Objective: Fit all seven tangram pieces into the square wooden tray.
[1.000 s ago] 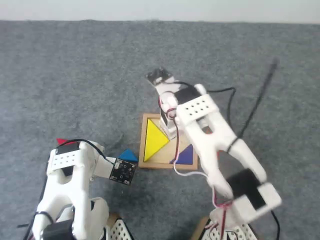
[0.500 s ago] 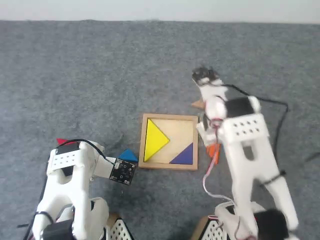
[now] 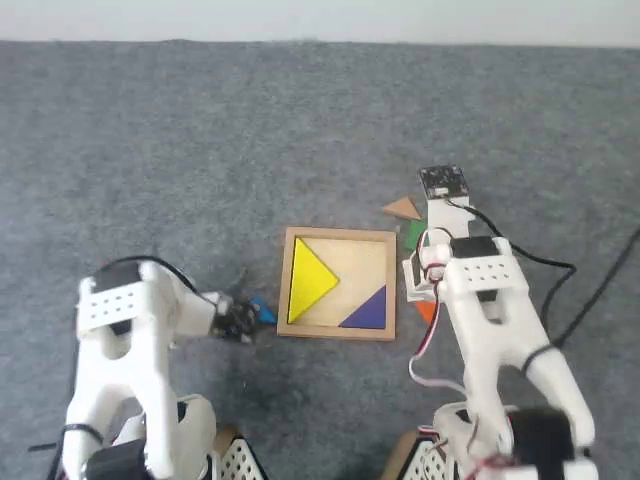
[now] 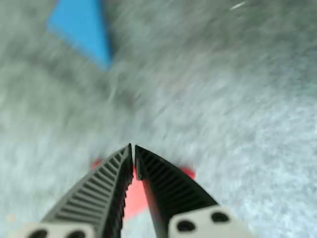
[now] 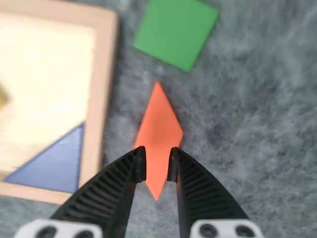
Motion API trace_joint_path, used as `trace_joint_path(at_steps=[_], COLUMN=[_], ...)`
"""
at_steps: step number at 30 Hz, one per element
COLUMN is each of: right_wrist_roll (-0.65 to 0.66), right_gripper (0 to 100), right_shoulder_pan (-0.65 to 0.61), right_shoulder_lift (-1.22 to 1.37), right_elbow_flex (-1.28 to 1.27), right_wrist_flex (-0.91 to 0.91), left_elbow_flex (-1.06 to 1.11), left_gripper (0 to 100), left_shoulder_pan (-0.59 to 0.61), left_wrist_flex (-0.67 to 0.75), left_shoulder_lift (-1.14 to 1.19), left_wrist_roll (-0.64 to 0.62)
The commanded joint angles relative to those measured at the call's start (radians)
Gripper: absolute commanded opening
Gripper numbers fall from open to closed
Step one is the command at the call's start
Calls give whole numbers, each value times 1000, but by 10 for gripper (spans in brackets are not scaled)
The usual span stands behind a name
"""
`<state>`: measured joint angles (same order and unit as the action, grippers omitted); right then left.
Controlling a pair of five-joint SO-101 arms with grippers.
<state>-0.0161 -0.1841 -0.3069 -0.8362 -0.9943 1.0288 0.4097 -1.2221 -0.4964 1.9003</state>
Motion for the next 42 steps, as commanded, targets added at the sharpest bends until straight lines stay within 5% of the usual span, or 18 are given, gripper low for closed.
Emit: trace_joint_path(at_steps=[1,14,26,33,42], right_wrist_roll=[-14,-14,-17,-20,-20], right_gripper=[98,98,98,98,98], right_shoulder_pan=[22,22,22,21,21], right_shoulder_lift=[64,-1,-4,7,7], right_elbow_flex=[31,3,-6,-6,-6], right_wrist_flex=[25,18,19,28,30], left_elbow_flex=[-140,-197,-283,-168,-35], left_gripper=[11,11,12,12,11], left_shoulder_pan=[89,130,206,235,270], left_wrist_flex=[-80,-64,-21,-49,37], left_shoulder_lift=[-21,-6,425,207,-109], left_wrist_roll=[-66,-207,-203,-68,-64])
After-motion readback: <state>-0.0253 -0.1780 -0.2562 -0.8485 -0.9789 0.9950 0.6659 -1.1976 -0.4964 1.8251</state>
